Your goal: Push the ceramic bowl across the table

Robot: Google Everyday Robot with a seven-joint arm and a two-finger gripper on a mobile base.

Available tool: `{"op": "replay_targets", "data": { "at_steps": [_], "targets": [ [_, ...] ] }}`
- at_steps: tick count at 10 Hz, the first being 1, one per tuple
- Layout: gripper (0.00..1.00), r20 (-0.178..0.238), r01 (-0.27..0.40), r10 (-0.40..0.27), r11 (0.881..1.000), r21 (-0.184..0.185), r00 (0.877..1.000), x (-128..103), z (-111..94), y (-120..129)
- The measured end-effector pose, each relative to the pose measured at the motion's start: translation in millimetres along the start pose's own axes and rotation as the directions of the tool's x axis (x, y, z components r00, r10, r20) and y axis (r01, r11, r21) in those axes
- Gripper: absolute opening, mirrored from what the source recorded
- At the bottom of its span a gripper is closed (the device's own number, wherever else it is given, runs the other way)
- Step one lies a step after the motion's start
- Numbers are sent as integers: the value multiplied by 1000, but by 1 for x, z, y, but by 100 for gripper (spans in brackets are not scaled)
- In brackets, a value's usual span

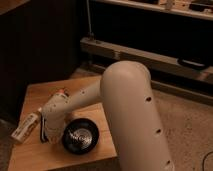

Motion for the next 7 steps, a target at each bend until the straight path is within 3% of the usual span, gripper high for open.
{"op": "replay_targets", "data": {
  "at_steps": [7],
  "targets": [
    [0, -10, -57, 57, 998, 38, 998, 3, -1, -29]
  ]
}}
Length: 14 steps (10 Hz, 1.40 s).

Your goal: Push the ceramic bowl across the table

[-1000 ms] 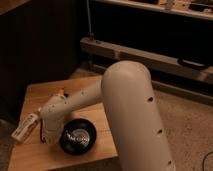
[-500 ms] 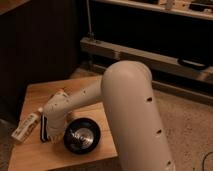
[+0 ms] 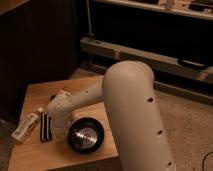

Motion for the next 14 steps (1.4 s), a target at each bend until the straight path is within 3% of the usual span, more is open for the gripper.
{"op": "replay_targets", "data": {
  "at_steps": [6, 14],
  "targets": [
    [0, 10, -66, 66, 998, 19, 998, 9, -11, -35],
    [0, -9, -149, 150, 988, 37, 989, 34, -11, -72]
  ]
}}
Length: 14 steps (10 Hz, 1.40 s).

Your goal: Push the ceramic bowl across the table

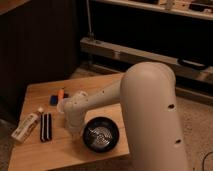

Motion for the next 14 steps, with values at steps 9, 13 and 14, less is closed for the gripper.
{"op": "replay_targets", "data": {
  "at_steps": [9, 13, 14],
  "targets": [
    [0, 29, -58, 58, 998, 20, 998, 3, -12, -30],
    [0, 41, -81, 80, 996, 29, 996, 1, -20, -44],
    [0, 41, -90, 89, 995, 34, 995, 2, -20, -49]
  ]
}}
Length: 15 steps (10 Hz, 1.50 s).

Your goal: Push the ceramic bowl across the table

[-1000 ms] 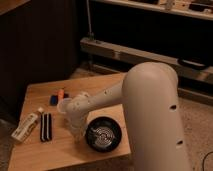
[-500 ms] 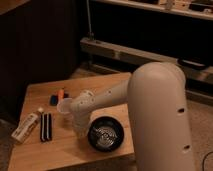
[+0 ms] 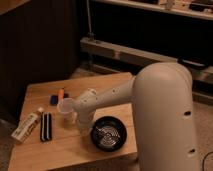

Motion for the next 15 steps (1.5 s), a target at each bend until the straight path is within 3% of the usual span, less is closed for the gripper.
{"op": "replay_targets", "data": {
  "at_steps": [9, 15],
  "targets": [
    [0, -16, -66, 66, 997, 36, 998, 15, 4, -47],
    [0, 9, -105, 104, 994, 36, 994, 24, -4, -78]
  ]
}}
